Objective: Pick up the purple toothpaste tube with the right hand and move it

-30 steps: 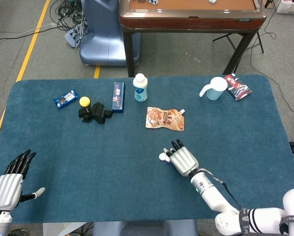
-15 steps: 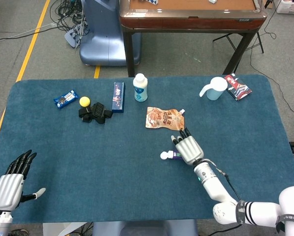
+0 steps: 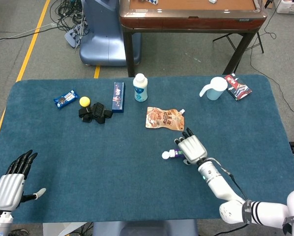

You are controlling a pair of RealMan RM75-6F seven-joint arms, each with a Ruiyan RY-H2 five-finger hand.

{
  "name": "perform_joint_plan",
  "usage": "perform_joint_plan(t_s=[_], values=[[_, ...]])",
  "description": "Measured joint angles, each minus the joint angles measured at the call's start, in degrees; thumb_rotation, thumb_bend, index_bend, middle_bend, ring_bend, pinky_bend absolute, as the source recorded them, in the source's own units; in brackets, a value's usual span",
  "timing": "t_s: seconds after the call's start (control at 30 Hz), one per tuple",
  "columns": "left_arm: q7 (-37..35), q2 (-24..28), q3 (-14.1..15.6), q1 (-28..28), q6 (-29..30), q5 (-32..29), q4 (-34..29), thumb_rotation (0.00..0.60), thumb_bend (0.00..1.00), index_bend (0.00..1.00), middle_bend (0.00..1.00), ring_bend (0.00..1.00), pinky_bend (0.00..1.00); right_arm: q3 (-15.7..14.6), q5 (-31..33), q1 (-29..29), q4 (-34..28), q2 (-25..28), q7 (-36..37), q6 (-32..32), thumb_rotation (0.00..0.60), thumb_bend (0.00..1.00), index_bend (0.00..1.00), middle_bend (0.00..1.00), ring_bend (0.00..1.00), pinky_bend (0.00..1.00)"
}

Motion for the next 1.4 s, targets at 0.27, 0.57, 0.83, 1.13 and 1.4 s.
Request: perform_joint_plan(t_s=[0.27, 0.57, 0.83, 1.13, 1.4], values=[[0.1, 0.5, 0.1, 0.0, -0.1, 0.1, -0.7, 0.600, 0.00, 0.00, 0.00, 0.00, 0.07, 0.1, -5.0, -2.3, 4.4, -1.6, 9.6, 0.7, 0.600, 0.20, 0.44, 0.44, 0.23, 0.07], [0.1, 0.6, 0.2, 0.0, -0.1, 0.0, -0.8, 0.600, 0.00, 0.00, 0.00, 0.00, 0.07, 1.5, -6.5, -2.8, 9.0, -4.4, 12.8, -0.4, 0.600, 0.23, 0.44, 0.45, 0.24, 0.07], [0.0, 0.7, 0.2, 0.3, 0.1, -0.1, -0.8, 0.600, 0.00, 0.00, 0.00, 0.00, 0.07, 2.4, -6.3, -2.3, 11.0, -5.3, 12.9, -2.5, 0.600, 0.33, 0.47, 0.47, 0.26, 0.07], [-0.1, 0.8, 0.2, 0.3, 0.0, -0.2, -0.7, 0.600, 0.00, 0.00, 0.00, 0.00, 0.07, 2.6, -5.3, -2.1, 11.8, -5.3, 12.3, -4.2, 0.600, 0.33, 0.47, 0.48, 0.26, 0.07], [-0.1, 0.6, 0.1, 0.1, -0.2, -0.2, -0.5, 0.600, 0.00, 0.00, 0.00, 0.00, 0.07, 2.9, -4.8, -2.0, 12.4, -5.0, 12.1, -5.2, 0.600, 0.39, 0.55, 0.53, 0.32, 0.07]])
